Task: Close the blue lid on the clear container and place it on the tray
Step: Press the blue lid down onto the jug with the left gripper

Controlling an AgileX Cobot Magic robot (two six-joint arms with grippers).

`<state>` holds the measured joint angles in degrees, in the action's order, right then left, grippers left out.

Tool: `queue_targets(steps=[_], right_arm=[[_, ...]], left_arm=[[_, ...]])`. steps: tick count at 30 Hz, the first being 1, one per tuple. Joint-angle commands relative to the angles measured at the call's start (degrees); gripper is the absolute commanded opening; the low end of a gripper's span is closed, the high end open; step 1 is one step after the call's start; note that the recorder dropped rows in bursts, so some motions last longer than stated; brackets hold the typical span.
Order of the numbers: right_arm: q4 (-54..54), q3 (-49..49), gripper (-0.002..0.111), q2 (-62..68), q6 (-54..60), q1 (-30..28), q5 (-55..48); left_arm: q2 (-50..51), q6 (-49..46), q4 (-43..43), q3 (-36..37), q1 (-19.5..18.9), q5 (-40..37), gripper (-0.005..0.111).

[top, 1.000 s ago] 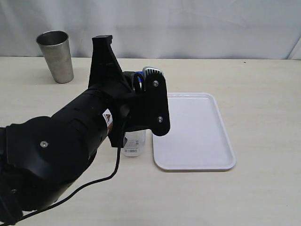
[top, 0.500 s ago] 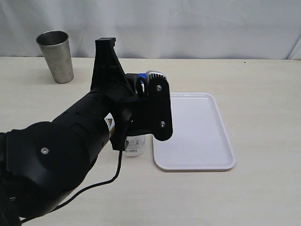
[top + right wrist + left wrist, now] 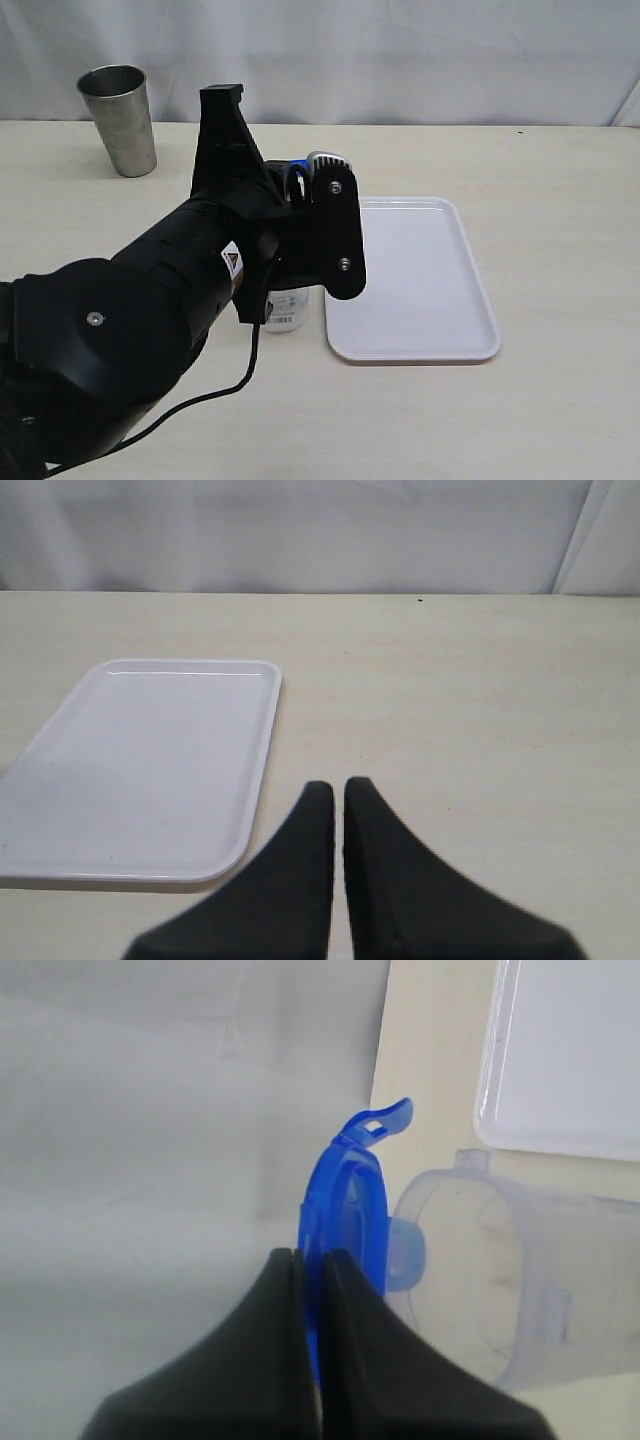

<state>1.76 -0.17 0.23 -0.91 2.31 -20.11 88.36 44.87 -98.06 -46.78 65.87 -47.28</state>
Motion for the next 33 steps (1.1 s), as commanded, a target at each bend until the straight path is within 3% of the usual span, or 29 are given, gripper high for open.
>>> queue_targets(steps=[1, 33], right_arm=[[-0.1, 0.2, 0.004, -0.2, 0.0, -0.2, 0.3], [-0.1, 0.2, 0.004, -0.2, 0.0, -0.2, 0.3]], left_arm=[[0.0, 0.2, 1.3, 0.3, 0.2, 0.4, 0.000], [0.0, -5.6, 13.8, 0.3, 0.2, 5.9, 0.000]])
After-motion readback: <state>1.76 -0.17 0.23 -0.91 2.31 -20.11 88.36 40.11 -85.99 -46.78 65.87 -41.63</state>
